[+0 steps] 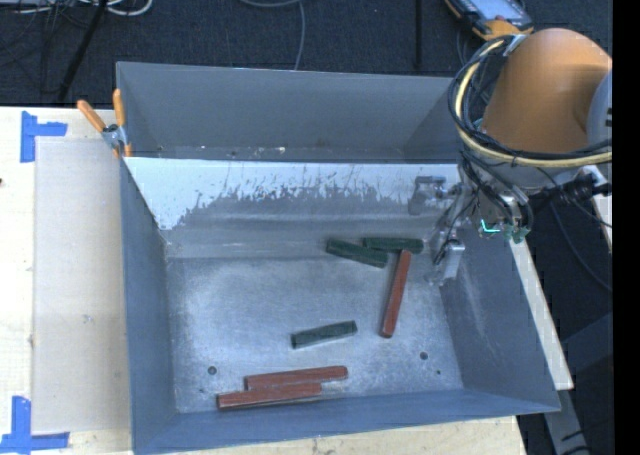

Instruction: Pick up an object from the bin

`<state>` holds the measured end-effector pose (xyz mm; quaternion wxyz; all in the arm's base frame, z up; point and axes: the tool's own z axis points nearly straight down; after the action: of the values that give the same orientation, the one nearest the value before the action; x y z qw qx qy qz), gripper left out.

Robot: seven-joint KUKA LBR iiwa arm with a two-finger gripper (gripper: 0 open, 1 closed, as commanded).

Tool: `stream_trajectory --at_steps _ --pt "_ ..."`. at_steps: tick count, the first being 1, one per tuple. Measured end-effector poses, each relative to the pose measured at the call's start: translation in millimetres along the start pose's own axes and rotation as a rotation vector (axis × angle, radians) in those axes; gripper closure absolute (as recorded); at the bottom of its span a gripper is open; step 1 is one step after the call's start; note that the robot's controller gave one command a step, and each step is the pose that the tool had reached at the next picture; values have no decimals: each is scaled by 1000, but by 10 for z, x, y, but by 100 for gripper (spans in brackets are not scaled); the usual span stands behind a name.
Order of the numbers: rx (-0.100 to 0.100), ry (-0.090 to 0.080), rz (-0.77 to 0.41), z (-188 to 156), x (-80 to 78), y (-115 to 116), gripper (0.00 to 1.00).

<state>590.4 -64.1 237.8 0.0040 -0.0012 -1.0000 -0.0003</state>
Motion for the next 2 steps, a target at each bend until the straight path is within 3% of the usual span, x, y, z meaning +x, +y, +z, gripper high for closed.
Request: stream_trajectory --at_steps 1,2 --pt "1 -8 -1 -48 -13 2 0" --pt "3 -16 -118 175 -55 62 0"
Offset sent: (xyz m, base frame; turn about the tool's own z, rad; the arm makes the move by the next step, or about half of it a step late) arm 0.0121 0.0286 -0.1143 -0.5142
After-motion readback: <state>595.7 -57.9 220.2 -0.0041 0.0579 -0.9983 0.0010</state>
